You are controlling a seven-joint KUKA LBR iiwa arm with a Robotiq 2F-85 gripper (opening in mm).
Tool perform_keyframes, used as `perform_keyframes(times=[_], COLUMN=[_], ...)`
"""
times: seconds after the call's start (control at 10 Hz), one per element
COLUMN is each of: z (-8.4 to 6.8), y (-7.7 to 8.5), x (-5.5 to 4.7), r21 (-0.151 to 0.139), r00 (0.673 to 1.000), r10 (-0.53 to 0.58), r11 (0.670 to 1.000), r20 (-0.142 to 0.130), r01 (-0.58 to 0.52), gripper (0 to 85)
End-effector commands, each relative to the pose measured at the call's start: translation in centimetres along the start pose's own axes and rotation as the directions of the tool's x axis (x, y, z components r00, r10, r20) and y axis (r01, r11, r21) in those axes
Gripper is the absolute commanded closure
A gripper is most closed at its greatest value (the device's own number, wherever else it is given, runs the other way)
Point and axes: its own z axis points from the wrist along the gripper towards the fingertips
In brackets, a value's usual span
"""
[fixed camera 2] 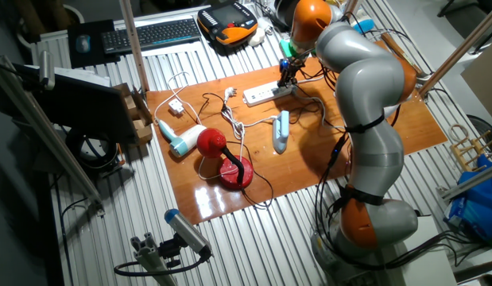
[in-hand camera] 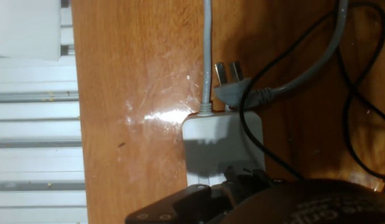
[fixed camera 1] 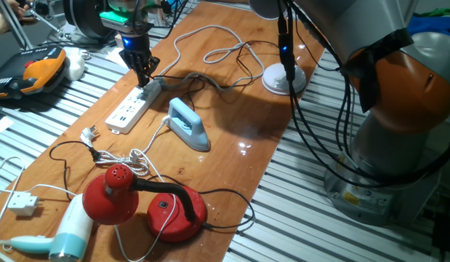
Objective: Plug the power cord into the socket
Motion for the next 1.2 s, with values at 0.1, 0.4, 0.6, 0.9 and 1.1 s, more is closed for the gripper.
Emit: perform_keyframes(times=[0.1,0.4,0.6,0.9,1.1], z=[0.56,0.76,0.82,0.90,0.97], y=[0.18,0.40,0.42,0.44,0.44], x=[-0.01,-0.06,-0.03,-0.04,-0.05], r21=[0.002,0.003,0.003,0.005,0.008], r00=[1.000,1.000,1.000,1.000,1.000], r10=[-0.004,-0.001,-0.001,0.001,0.001], r11=[1.000,1.000,1.000,1.000,1.000], r20=[0.000,-0.009,-0.012,-0.017,-0.020], r01=[0.004,0.001,0.001,-0.001,-0.001], gripper=[85.0,85.0,85.0,85.0,85.0])
